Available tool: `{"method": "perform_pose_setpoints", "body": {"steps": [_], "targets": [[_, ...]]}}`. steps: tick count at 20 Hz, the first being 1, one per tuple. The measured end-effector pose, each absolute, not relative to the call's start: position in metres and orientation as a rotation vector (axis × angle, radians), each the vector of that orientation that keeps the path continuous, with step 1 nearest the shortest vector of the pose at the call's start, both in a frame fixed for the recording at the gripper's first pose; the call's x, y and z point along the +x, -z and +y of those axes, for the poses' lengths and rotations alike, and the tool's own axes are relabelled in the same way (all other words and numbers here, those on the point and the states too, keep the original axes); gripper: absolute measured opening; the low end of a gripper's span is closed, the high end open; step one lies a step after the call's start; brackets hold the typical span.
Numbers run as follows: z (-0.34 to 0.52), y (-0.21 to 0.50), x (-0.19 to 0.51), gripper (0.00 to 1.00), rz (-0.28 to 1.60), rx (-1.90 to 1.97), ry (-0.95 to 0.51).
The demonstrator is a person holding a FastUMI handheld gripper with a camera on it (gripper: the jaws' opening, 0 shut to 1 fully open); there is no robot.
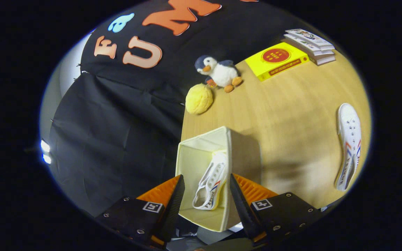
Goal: Open the storage box then place both shoes into the box .Put the left shoe in first, then the right shoe, with the right side of both shoes facing outward in a uniform manner.
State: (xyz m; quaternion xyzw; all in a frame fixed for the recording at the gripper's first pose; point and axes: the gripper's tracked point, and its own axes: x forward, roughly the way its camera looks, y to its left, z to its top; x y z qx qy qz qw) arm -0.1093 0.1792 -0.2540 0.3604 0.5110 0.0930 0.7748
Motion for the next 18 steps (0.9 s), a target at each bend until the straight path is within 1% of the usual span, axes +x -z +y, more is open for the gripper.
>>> {"method": "perform_pose_setpoints", "body": {"steps": [3, 4, 9, 11, 12, 14, 15, 18], "targets": [[0.095, 0.284, -0.129, 0.83, 1.076, 0.659, -0.03], [0.068, 0.296, -0.134, 0.84, 1.077, 0.621, 0.017], [-0.014, 0.333, -0.178, 0.89, 1.097, 0.471, 0.145], [-0.036, 0.349, -0.195, 0.89, 1.129, 0.412, 0.176], [-0.045, 0.356, -0.205, 0.89, 1.15, 0.379, 0.182], [-0.055, 0.373, -0.221, 0.85, 1.195, 0.314, 0.177], [-0.056, 0.38, -0.226, 0.81, 1.216, 0.291, 0.167], [-0.059, 0.404, -0.239, 0.77, 1.273, 0.233, 0.161]]}}
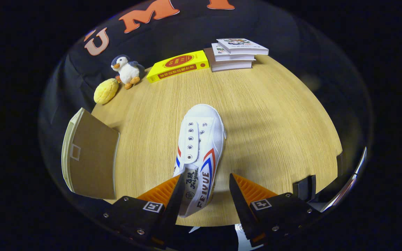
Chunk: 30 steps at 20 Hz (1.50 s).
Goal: Open the storage box then place both shoes into the box .Put the left shoe in first, then the right shoe, with the right side of both shoes facing outward in a uniform manner.
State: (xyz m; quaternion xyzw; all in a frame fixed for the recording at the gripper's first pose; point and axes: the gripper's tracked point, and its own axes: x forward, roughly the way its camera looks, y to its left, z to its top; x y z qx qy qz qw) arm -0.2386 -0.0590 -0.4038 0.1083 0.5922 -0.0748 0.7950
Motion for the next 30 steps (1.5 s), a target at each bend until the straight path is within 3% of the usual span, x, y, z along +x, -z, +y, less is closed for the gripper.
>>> {"method": "perform_pose_setpoints", "body": {"steps": [9, 12, 15, 18, 19, 22, 30], "targets": [[-0.059, 0.435, -0.22, 0.66, 1.261, 0.286, 0.165], [-0.053, 0.438, -0.22, 0.56, 1.269, 0.433, 0.155], [-0.051, 0.44, -0.222, 0.37, 1.284, 0.52, 0.184], [-0.055, 0.438, -0.221, 0.27, 1.268, 0.539, 0.207], [-0.056, 0.435, -0.221, 0.19, 1.257, 0.554, 0.209], [-0.052, 0.432, -0.221, 0.06, 1.256, 0.644, 0.244], [-0.037, 0.387, -0.186, 0.04, 1.17, 0.657, 0.236]]}}
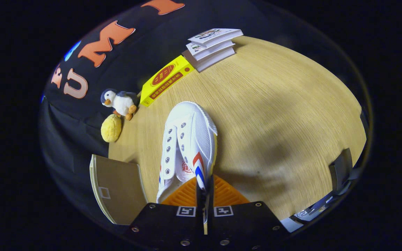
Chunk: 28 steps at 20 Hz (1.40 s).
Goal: Open the storage box then place both shoes into the box .Put the left shoe in first, then the right shoe, with the right side of both shoes facing outward in a uniform manner.
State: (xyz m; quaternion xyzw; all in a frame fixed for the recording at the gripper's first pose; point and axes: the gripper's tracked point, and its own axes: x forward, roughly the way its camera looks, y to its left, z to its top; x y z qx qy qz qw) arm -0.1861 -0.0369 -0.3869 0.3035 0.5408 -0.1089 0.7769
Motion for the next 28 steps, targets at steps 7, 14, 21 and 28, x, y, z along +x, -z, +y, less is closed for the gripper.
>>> {"method": "perform_pose_setpoints", "body": {"steps": [7, 14, 21, 28], "targets": [[-0.006, 0.321, -0.15, 0.04, 1.112, 0.571, 0.14], [0.055, 0.272, -0.132, 0.04, 1.098, 0.577, 0.021], [0.129, 0.255, -0.13, 0.04, 1.134, 0.529, -0.086], [0.208, 0.251, -0.136, 0.04, 1.189, 0.512, -0.189]]}}
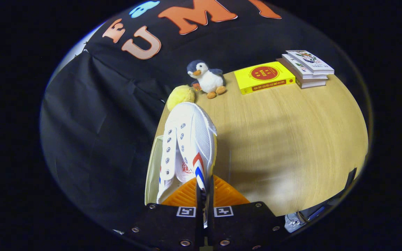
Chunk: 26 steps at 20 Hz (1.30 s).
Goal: Open the storage box then place both shoes into the box .Put the left shoe in first, then the right shoe, with the right side of both shoes facing outward in a uniform manner.
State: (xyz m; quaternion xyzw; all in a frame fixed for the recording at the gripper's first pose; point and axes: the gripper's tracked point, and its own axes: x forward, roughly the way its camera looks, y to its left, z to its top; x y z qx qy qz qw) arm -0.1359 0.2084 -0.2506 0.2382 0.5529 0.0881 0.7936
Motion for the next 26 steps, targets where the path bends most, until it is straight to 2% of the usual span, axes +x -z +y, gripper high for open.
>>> {"method": "perform_pose_setpoints", "body": {"steps": [7, 14, 16, 18, 19, 20, 21, 26], "targets": [[0.266, 0.275, -0.147, 0.05, 1.25, 0.491, -0.209], [0.268, 0.309, -0.159, 0.06, 1.337, 0.404, -0.069], [0.274, 0.309, -0.158, 0.07, 1.342, 0.4, -0.074], [0.278, 0.305, -0.157, 0.13, 1.341, 0.406, -0.086], [0.28, 0.303, -0.156, 0.23, 1.336, 0.412, -0.095], [0.281, 0.297, -0.155, 0.28, 1.324, 0.415, -0.107], [0.283, 0.29, -0.147, 0.4, 1.287, 0.423, -0.128], [0.256, 0.25, -0.11, 0.5, 1.133, 0.402, -0.173]]}}
